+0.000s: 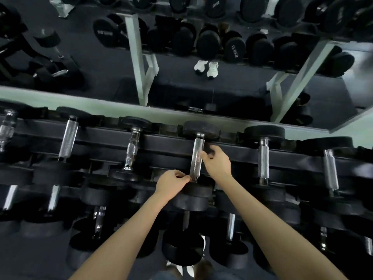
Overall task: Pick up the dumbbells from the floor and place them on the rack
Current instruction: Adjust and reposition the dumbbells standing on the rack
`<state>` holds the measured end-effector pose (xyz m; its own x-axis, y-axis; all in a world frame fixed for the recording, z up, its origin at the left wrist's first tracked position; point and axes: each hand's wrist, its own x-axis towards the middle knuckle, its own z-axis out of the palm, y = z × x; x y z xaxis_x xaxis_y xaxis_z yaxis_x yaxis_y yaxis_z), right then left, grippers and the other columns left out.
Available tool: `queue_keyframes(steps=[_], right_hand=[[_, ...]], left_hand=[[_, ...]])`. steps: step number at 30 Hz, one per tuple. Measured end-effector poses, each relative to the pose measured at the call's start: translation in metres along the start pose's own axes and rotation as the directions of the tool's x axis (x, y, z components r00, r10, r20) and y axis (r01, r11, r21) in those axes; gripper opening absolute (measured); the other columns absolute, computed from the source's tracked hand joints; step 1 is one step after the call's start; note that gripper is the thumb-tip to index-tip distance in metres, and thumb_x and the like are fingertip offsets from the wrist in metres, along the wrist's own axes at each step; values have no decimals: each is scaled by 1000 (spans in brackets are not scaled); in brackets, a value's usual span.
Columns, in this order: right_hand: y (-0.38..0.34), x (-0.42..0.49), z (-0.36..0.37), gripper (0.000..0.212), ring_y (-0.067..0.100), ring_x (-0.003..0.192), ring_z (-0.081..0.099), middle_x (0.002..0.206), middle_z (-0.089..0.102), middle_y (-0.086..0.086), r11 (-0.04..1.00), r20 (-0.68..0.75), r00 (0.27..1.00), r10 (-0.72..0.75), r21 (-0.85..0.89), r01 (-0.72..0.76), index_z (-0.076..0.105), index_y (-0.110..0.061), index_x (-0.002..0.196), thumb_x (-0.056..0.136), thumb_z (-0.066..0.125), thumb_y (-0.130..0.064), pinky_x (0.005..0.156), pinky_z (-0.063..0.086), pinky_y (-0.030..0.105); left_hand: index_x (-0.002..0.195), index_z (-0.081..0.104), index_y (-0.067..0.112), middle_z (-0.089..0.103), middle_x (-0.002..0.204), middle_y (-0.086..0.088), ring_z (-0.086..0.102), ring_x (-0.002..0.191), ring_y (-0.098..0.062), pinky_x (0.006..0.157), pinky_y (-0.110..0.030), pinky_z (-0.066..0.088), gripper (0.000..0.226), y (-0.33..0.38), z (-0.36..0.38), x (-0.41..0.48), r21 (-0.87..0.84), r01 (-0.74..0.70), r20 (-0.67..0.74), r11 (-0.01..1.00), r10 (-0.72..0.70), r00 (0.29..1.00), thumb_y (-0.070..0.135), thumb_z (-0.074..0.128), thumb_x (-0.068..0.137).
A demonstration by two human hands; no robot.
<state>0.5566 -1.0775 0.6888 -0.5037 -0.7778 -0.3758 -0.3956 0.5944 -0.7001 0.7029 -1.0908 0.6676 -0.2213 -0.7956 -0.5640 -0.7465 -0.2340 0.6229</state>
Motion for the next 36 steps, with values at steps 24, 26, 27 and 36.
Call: queue_keyframes(steps=[24, 26, 27, 36], right_hand=[[173, -23, -181, 29, 23, 99, 65, 97, 70, 3, 990, -82, 986, 143, -6, -144, 69, -13, 104, 91, 55, -35, 80, 45, 28], [177, -14, -178, 37, 19, 104, 64, 107, 71, 1, 990, 45, 993, 105, -103, -100, 67, -17, 112, 90, 54, -44, 82, 44, 26], [181, -10, -174, 42, 17, 107, 63, 111, 70, -1, 988, 120, 988, 92, -136, -76, 65, -20, 116, 88, 54, -50, 83, 43, 25], [206, -2, -160, 77, 18, 126, 47, 137, 45, -2, 993, 418, 907, -48, -74, 87, 47, -23, 136, 71, 72, -56, 105, 38, 28]], left_hand=[[117, 63, 7, 65, 118, -8, 59, 110, -23, 90, -29, 44, 31, 146, 148, -3, -142, -132, -59, 981, 125, 990, 24, 53, 93], [123, 59, 6, 63, 123, -9, 58, 115, -25, 97, -33, 44, 36, 162, 156, 8, -209, -99, -70, 973, 86, 994, 26, 52, 94], [126, 57, 6, 62, 126, -9, 57, 117, -26, 100, -34, 44, 38, 171, 161, 13, -252, -77, -69, 965, 62, 996, 26, 52, 94], [118, 55, 13, 65, 94, -4, 65, 89, -24, 85, -41, 54, 27, 194, 188, 45, -489, 105, 106, 866, -60, 993, 16, 59, 91]])
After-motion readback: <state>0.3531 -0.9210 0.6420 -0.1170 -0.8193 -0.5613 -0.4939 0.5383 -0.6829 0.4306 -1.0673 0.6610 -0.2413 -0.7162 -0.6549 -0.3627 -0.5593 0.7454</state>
